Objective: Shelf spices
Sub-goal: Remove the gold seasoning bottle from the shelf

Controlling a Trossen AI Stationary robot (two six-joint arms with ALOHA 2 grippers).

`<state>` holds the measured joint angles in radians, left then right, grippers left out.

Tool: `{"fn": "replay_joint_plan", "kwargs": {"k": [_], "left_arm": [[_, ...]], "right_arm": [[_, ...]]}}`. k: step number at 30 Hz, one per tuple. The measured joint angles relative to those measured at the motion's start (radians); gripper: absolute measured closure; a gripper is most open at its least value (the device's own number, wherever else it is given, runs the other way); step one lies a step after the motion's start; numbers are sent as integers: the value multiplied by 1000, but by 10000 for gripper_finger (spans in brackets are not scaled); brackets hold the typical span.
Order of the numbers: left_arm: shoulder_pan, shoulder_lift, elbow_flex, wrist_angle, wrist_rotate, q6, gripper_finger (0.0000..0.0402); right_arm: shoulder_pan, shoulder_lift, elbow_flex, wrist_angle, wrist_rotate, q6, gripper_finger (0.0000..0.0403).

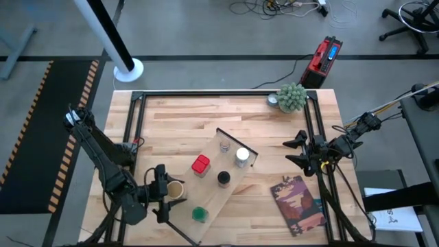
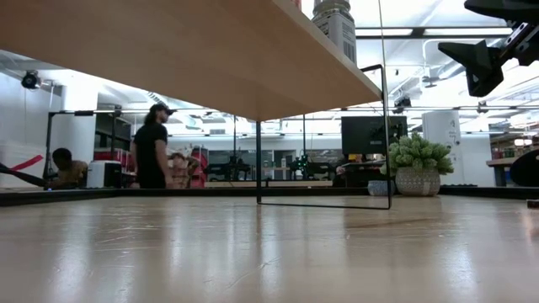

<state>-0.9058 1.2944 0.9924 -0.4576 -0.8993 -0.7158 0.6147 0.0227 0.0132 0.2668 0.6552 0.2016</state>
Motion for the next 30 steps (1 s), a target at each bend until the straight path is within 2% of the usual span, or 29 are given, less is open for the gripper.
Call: {"fn": "replay_joint_plan", "kwargs": {"k": [9, 14, 21, 30], "left_arm": [[5, -91, 0, -57, -10, 54, 141], [31, -145, 0, -163, -45, 57, 141], [101, -217, 0, -282, -88, 54, 141], [239, -233, 0, -316, -139, 108, 139]], "right_arm": [[0, 0, 0, 0, 0, 0, 130], [0, 0, 0, 0, 0, 0, 130], [0, 0, 0, 0, 0, -3, 130], [0, 0, 0, 1, 0, -9, 130]]}}
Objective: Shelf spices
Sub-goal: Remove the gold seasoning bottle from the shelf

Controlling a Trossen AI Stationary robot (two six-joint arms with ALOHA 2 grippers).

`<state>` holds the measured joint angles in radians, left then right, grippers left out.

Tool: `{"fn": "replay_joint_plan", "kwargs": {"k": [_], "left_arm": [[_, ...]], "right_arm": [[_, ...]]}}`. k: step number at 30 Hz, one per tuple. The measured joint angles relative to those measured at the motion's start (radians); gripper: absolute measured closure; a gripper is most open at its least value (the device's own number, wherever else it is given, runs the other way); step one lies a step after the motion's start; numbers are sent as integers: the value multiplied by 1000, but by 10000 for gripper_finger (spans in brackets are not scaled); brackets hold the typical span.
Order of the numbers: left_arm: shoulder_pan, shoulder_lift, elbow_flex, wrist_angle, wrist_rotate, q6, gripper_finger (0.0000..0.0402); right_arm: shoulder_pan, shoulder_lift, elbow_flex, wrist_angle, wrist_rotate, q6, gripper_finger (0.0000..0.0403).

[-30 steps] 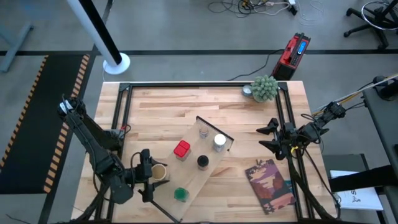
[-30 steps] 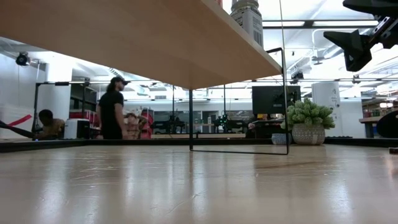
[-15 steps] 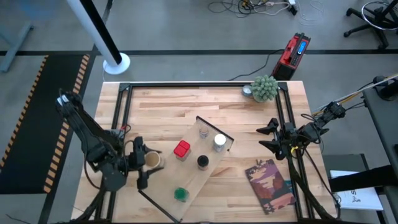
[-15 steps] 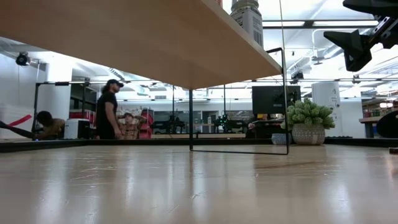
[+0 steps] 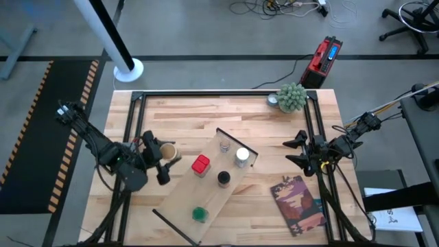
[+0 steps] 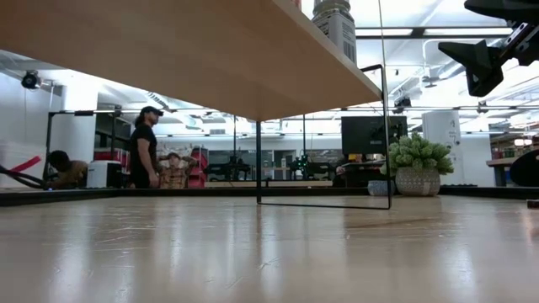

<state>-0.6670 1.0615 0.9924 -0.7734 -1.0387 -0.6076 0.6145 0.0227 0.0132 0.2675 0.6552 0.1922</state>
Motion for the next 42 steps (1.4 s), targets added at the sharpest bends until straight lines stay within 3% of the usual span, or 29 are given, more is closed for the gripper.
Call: {"fn": "replay_joint_plan", "kwargs": {"k": [11, 14, 20, 29, 42], "left_arm": [[195, -7, -6, 68, 30, 137, 140], [224, -32, -45, 186, 68, 223, 140], [320, -154, -238, 472, 178, 359, 138], [518, -357, -475, 618, 361, 345, 135], [771, -364, -526, 637, 524, 339, 135]], "right_arm": [[0, 0, 0, 64, -8, -62, 130], [0, 0, 0, 64, -8, -72, 130], [0, 0, 0, 64, -8, -51, 130], [0, 0, 0, 60, -35, -17, 130], [0, 0, 0, 55, -34, -17, 130]]}}
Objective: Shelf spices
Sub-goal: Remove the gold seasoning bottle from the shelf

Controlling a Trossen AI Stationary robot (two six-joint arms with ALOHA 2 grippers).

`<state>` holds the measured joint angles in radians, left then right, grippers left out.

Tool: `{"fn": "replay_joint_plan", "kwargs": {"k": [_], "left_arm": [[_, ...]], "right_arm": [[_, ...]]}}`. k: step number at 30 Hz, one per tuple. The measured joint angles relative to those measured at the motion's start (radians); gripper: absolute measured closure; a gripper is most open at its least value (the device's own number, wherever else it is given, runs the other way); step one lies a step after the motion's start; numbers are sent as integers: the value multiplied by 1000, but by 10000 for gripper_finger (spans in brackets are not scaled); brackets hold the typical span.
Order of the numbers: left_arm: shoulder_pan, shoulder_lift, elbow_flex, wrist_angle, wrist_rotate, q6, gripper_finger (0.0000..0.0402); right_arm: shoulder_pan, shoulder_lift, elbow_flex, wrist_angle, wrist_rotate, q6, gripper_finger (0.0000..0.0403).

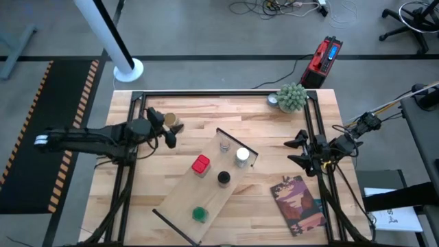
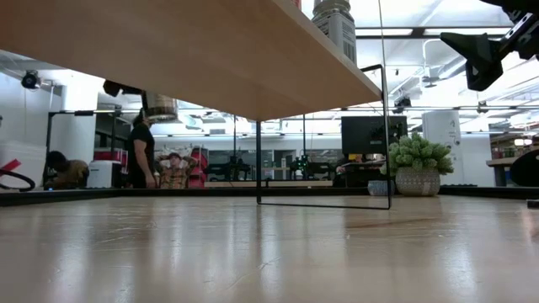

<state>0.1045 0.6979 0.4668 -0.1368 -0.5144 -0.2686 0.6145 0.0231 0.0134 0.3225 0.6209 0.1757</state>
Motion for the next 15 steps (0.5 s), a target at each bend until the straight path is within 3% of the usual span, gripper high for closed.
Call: {"fn": "replay_joint_plan", "kwargs": {"k": [15], "left_arm": [[225, 76, -151, 249, 203, 25, 141]], "right_arm": [[0, 0, 0, -4, -20, 27, 130]]}}
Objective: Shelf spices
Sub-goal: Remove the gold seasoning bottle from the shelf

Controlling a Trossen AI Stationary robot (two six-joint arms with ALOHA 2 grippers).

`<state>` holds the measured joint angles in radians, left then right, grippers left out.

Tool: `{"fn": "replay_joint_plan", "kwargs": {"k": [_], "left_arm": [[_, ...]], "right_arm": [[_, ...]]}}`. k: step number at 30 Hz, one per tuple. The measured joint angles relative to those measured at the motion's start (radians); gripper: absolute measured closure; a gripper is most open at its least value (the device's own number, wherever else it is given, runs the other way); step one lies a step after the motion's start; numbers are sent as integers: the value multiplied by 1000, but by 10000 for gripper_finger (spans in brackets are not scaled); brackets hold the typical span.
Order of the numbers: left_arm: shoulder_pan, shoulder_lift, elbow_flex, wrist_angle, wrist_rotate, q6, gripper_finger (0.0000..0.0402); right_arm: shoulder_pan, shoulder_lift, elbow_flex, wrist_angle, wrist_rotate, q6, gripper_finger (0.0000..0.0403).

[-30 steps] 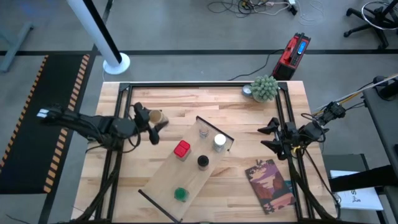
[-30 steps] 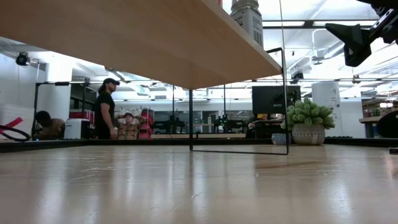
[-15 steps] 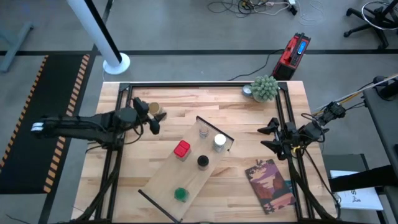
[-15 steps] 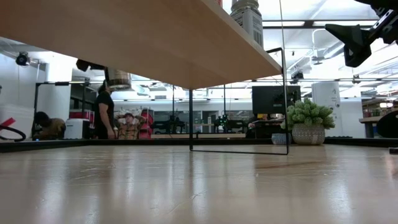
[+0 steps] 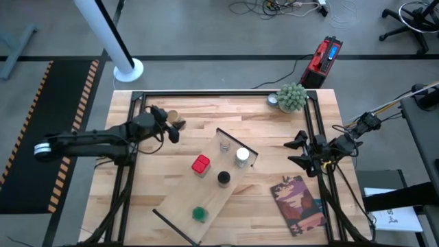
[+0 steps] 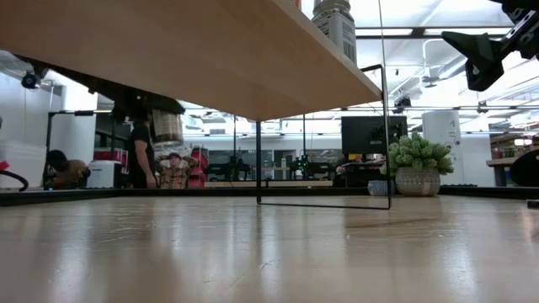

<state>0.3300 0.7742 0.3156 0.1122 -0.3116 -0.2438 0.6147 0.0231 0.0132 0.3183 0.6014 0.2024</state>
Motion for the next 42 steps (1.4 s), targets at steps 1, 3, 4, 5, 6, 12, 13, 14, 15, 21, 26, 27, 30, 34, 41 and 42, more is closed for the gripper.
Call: {"fn": "replay_joint_plan", "kwargs": {"k": [1, 3, 4, 5, 6, 12, 13, 14, 15, 21, 26, 27, 30, 34, 41, 42], "left_arm": [[12, 6, -11, 12, 14, -1, 141], [33, 13, -30, 14, 18, -11, 138], [45, 18, -36, 14, 18, -16, 135], [56, 23, -41, 18, 18, -23, 131], [67, 26, -47, 17, 18, -31, 130], [124, 55, -56, -25, 38, -73, 141], [131, 62, -56, -30, 38, -75, 141], [139, 69, -56, -36, 38, -76, 141], [147, 74, -56, -43, 37, -77, 139], [191, 114, -56, -92, 31, -80, 129], [210, 141, -56, -101, -18, -57, 142], [210, 144, -56, -101, -31, -49, 142], [210, 155, -56, -100, -73, -33, 132], [217, 174, -56, -96, -101, -19, 126], [222, 207, -56, -78, -118, -9, 143], [222, 210, -56, -78, -118, -9, 140]], "right_arm": [[0, 0, 0, 0, 0, 0, 130], [0, 0, 0, -1, 0, 0, 130], [0, 0, 0, -2, -1, 0, 130], [0, 0, 0, -2, -4, 1, 130], [0, 0, 0, -2, -6, 3, 130], [0, 0, 0, -2, -7, 7, 130], [0, 0, 0, -2, -7, 7, 130], [0, 0, 0, -1, -7, 6, 130], [0, 0, 0, -1, -7, 7, 130], [0, 0, 0, -1, -7, 7, 130], [0, 0, 0, -2, -7, 7, 130], [0, 0, 0, -2, -7, 7, 130], [0, 0, 0, -3, -7, 7, 130], [0, 0, 0, -3, -7, 7, 130], [0, 0, 0, -8, -7, 16, 130], [0, 0, 0, -8, -7, 16, 130]]}}
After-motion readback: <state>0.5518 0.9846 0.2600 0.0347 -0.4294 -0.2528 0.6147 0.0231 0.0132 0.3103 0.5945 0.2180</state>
